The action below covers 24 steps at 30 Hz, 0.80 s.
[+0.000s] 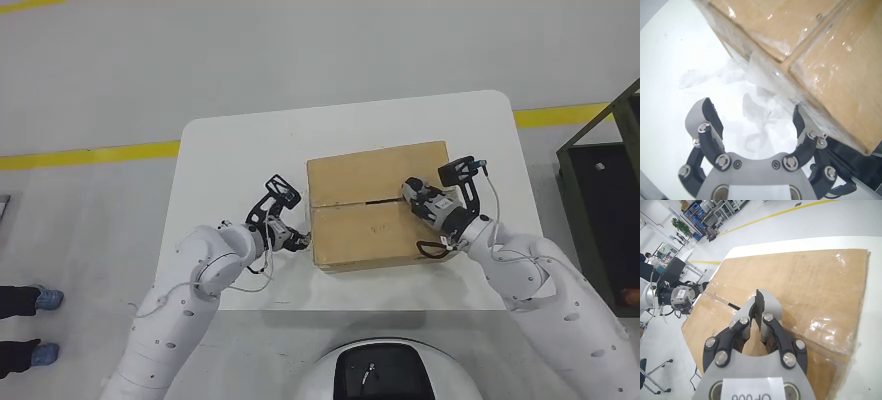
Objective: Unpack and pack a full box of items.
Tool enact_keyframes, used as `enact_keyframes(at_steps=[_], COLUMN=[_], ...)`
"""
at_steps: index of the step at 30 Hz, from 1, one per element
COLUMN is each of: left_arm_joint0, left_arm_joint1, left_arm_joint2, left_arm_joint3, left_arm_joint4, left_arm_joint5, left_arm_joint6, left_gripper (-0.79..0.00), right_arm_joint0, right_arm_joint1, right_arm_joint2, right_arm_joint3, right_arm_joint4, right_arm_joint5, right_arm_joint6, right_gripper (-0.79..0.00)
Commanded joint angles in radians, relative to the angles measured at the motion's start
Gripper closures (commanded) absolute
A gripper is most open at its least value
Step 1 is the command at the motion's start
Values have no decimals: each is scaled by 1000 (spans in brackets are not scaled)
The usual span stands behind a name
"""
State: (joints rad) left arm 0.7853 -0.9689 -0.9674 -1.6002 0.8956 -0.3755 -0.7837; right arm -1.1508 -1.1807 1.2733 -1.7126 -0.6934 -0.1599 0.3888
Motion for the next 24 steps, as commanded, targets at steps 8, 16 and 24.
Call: enact_keyframes(at_steps=[8,16,24], left_arm_joint0=[-28,11,67], left_arm_joint1=[-21,-17,-8], left_arm_joint2=[17,-48,-116], left_arm_joint3=[30,-11,-68], left_arm_joint4=[38,51,70], left_arm_joint5=[47,114,150], left_arm_joint6=[108,162,156], left_gripper=[-785,-785,-785], right_arm_joint0=[-6,-8,-7], right_arm_joint1=[0,-1,-3], right_arm_joint2=[9,8,4], right_arm_joint3=[-2,-4,-6], right_arm_joint4=[3,5,6], right_arm_joint5=[-4,-6,-4], right_arm_joint6=[3,8,9], right_gripper=[0,0,0])
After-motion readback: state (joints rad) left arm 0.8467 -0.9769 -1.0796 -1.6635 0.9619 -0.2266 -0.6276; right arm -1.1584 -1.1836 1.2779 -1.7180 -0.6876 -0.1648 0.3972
